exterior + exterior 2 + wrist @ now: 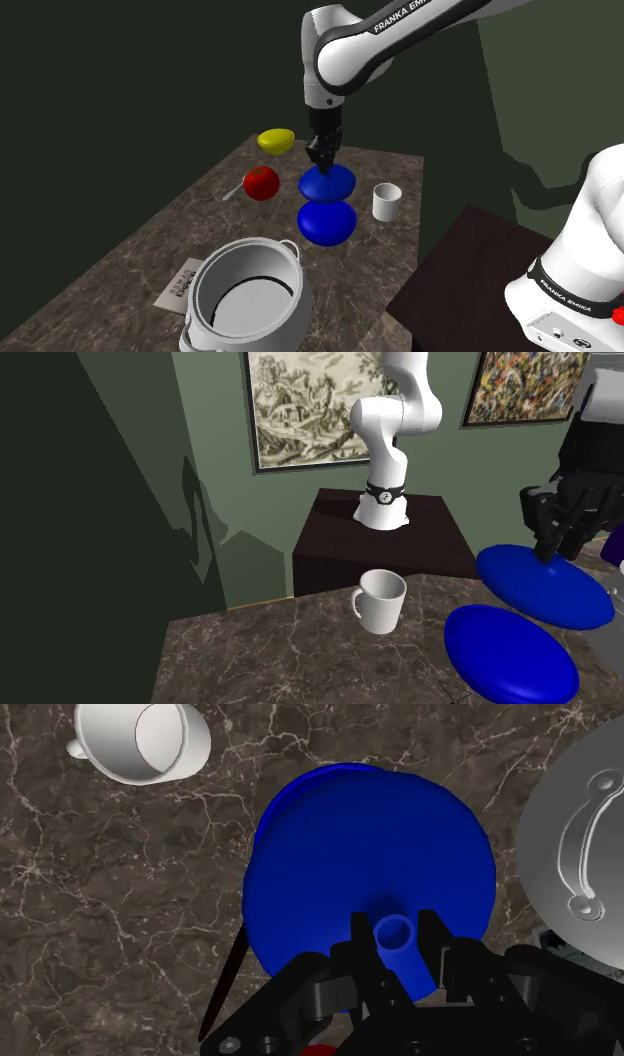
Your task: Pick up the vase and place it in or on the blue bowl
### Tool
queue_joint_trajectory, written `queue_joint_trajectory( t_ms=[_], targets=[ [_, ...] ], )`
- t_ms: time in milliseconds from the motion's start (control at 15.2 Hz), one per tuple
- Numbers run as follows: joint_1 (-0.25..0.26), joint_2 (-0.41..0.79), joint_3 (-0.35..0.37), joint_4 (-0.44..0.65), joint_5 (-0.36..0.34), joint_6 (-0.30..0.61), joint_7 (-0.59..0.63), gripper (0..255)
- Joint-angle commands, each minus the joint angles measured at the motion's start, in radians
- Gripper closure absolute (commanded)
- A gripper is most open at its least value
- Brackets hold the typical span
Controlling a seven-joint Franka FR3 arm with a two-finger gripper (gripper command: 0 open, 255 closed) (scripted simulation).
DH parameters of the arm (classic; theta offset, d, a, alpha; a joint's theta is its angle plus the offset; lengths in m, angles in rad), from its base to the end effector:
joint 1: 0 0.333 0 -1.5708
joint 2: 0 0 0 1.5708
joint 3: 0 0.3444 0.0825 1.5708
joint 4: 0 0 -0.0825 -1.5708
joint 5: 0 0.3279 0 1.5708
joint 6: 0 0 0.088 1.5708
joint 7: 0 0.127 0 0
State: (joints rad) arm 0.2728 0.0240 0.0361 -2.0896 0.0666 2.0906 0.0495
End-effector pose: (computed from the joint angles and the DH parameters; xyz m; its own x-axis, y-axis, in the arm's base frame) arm 0.4743 0.1559 0.4477 0.9741 0.2244 -0.0268 0.2226 -0.9733 -0.0566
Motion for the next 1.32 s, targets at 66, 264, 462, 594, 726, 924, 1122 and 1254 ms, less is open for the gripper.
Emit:
queue_joint_trajectory(
  t_ms=[66,264,462,594,726,924,1122,1254],
  targets=[
    [0.0,0.017,0.0,-0.019,0.001,0.037,-0.003,255],
    [0.0,0.035,0.0,-0.04,0.002,0.076,-0.005,255],
    [0.0,0.056,0.0,-0.058,0.003,0.114,-0.007,255],
    [0.0,0.07,0.0,-0.069,0.003,0.14,-0.009,255],
    [0.001,0.085,0.001,-0.079,0.004,0.165,-0.01,255],
    [0.001,0.111,0.001,-0.094,0.005,0.205,-0.013,255],
    [0.001,0.111,0.001,-0.094,0.005,0.205,-0.013,255],
    [0.001,0.111,0.001,-0.094,0.005,0.205,-0.013,255]
  ],
)
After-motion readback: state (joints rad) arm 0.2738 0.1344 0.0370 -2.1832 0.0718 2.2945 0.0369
